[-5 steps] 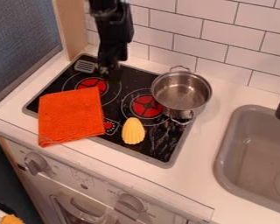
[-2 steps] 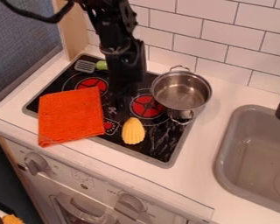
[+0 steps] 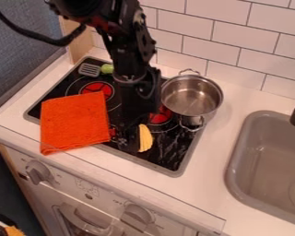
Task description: Put the yellow object on the center of orange cloth
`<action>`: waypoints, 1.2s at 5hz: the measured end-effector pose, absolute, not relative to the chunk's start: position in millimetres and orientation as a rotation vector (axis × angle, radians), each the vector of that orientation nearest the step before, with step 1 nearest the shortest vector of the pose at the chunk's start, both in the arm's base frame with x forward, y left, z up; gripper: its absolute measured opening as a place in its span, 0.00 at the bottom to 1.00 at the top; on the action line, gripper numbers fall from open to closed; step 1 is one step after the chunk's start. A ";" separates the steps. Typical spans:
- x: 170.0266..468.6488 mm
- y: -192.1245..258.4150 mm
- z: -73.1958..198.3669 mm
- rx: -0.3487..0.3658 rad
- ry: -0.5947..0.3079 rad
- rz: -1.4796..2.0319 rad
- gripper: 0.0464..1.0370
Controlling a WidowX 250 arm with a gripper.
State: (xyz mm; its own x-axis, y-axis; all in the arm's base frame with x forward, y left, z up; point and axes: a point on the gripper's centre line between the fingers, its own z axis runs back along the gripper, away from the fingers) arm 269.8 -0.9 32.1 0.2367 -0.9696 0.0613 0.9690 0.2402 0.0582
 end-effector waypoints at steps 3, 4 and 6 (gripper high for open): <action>279.8 2.0 8.8 0.087 -0.071 -1.321 0.65; 283.2 2.8 9.0 0.089 -0.066 -1.319 0.64; 287.8 2.1 15.3 0.077 -0.058 -1.321 0.64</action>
